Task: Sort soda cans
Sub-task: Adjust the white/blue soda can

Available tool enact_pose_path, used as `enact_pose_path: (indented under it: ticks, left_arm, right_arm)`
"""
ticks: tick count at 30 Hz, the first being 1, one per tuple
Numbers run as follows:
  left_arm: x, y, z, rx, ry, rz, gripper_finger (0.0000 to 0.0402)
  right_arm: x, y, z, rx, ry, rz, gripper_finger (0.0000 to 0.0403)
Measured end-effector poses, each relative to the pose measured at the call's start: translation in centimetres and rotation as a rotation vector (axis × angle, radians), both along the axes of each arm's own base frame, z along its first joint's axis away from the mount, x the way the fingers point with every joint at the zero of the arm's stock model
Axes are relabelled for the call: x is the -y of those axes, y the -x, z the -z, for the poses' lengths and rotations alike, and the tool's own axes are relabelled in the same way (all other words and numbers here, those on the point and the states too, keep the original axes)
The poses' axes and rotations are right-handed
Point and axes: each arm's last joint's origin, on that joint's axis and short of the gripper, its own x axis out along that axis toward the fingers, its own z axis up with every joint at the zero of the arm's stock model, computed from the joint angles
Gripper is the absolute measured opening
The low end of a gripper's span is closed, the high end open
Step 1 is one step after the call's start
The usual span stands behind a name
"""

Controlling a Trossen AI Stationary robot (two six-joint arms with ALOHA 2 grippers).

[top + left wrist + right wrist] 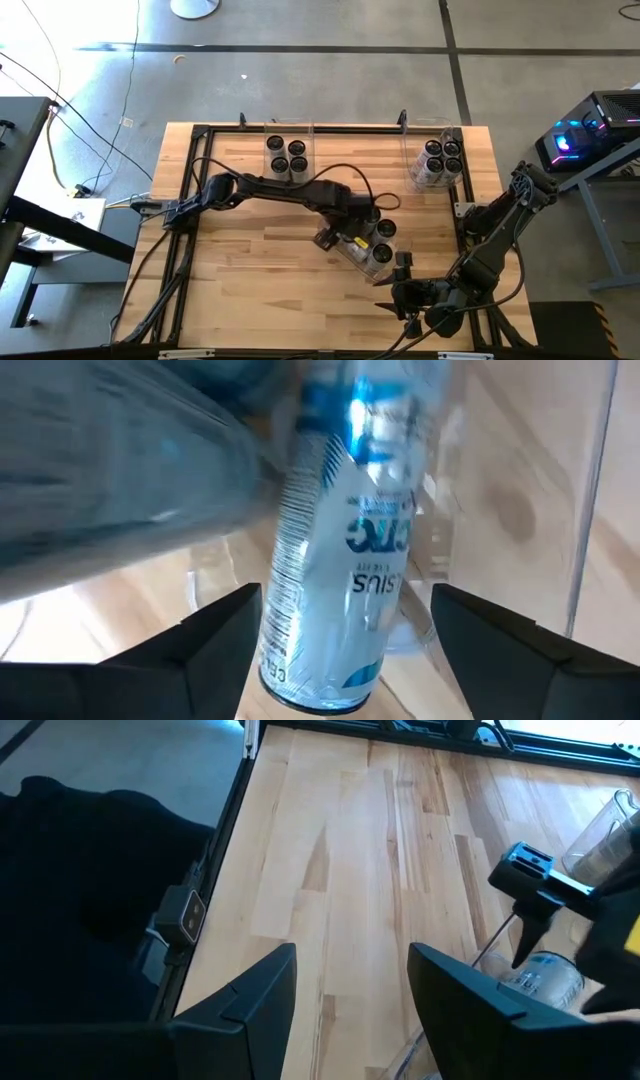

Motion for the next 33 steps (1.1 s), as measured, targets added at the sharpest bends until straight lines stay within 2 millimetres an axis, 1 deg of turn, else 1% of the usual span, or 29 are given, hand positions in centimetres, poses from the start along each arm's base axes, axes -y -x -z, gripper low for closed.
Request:
enact_pose_path:
  ticks: [5, 9, 10, 13, 14, 19, 23, 29, 33]
  left_arm:
    - [-0.1, -0.3, -1.1, 0.043, 0.001, -0.155, 0.0288]
    - [-0.4, -0.3, -1.2, 0.039, 0.025, -0.278, 0.0289]
    - [-0.5, -0.4, -0.9, 0.035, 0.029, -0.296, 0.0289]
    - [-0.5, -0.3, 0.2, 0.003, 0.026, -0.286, 0.0289]
    - [-0.5, -0.5, 0.9, 0.000, 0.027, -0.262, 0.0289]
    - [0.1, -1.4, 2.7, 0.006, 0.034, -0.232, 0.0289]
    - [0.2, -1.8, 3.7, 0.014, 0.037, -0.215, 0.0289]
    - [0.1, -1.9, 3.7, 0.027, 0.010, -0.193, 0.0289]
    - [0.0, -2.1, 2.5, 0.057, 0.005, -0.197, 0.0289]
  right_arm:
    - [0.1, -0.1, 0.0, 0.000, 0.005, 0.001, 0.0188]
    - [0.1, -0.1, 0.0, 0.000, 0.006, 0.000, 0.0188]
    - [0.1, -0.1, 0.0, 0.000, 0.006, 0.000, 0.0188]
    - [0.1, -0.1, 0.0, 0.000, 0.006, 0.000, 0.0188]
    - [0.1, -0.1, 0.0, 0.000, 0.006, 0.000, 0.0188]
    - [0.1, -0.1, 0.0, -0.003, 0.001, 0.003, 0.0188]
    - [0.1, -0.1, 0.0, -0.006, -0.005, -0.001, 0.0188]
    - [0.1, -0.1, 0.1, -0.012, -0.008, -0.007, 0.0188]
    - [0.1, -0.1, 0.1, -0.012, -0.007, -0.008, 0.0188]
